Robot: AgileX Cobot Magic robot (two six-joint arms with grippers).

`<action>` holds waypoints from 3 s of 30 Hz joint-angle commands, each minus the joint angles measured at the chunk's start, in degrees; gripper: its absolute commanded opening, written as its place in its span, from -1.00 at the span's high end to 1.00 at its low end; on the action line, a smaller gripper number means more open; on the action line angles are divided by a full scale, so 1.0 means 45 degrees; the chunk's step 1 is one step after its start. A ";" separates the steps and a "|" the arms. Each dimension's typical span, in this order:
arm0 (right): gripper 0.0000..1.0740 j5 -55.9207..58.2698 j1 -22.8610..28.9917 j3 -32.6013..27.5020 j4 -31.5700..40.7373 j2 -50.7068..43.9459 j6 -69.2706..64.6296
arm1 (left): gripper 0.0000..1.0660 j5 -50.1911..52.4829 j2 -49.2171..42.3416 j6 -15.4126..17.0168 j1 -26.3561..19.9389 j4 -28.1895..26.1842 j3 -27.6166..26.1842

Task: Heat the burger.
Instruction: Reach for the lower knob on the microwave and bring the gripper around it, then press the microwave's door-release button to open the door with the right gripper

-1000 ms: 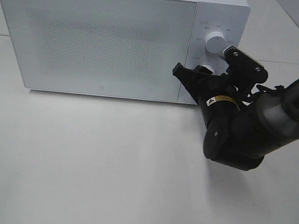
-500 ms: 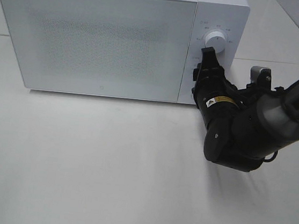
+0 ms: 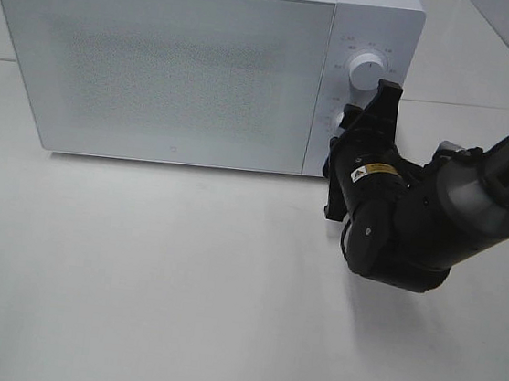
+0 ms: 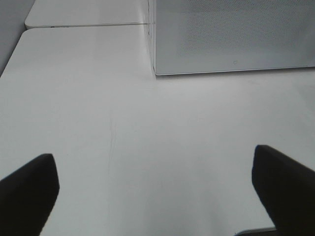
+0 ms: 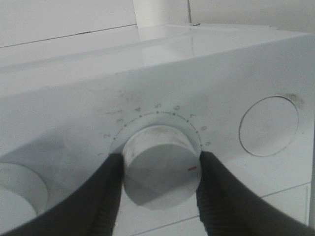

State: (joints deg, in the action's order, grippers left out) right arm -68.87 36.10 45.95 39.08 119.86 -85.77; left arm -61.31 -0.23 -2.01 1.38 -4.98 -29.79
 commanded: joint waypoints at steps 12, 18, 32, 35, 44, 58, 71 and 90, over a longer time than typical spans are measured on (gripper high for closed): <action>0.97 -0.2483 -0.0025 0.0675 -0.1821 -0.0140 -0.1846 | -0.88 0.0038 -0.0204 0.0025 -0.0038 -0.0064 0.0038; 0.95 -0.2483 -0.0025 0.0675 -0.1719 -0.0140 -0.1846 | -0.88 0.0038 -0.0204 0.0025 -0.0038 -0.0064 0.0038; 0.65 -0.2496 -0.0025 0.0675 -0.0891 -0.0140 -0.1159 | -0.88 0.0038 -0.0204 0.0025 -0.0038 -0.0064 0.0038; 0.49 -0.2508 -0.0025 0.0675 -0.0038 -0.0140 -0.0293 | -0.88 0.0038 -0.0204 0.0025 -0.0038 -0.0064 0.0038; -0.15 -0.2483 -0.0025 0.0662 0.0624 -0.0140 0.0420 | -0.88 0.0038 -0.0204 0.0025 -0.0038 -0.0064 0.0038; -0.29 -0.0993 0.0013 -0.0089 -0.0306 -0.0840 0.1592 | -0.88 0.0038 -0.0204 0.0025 -0.0038 -0.0064 0.0038; -0.29 0.3030 0.0013 -0.2355 -0.2024 -0.2992 0.4444 | -0.88 0.0038 -0.0204 0.0025 -0.0038 -0.0064 0.0038; -0.29 1.0530 -0.0382 -0.2788 -0.2928 -0.6837 1.5788 | -0.88 0.0038 -0.0204 0.0025 -0.0038 -0.0064 0.0038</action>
State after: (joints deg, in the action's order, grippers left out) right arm -23.03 34.55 33.17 26.53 89.84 -18.16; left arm -61.31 -0.23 -2.01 1.38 -4.98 -29.79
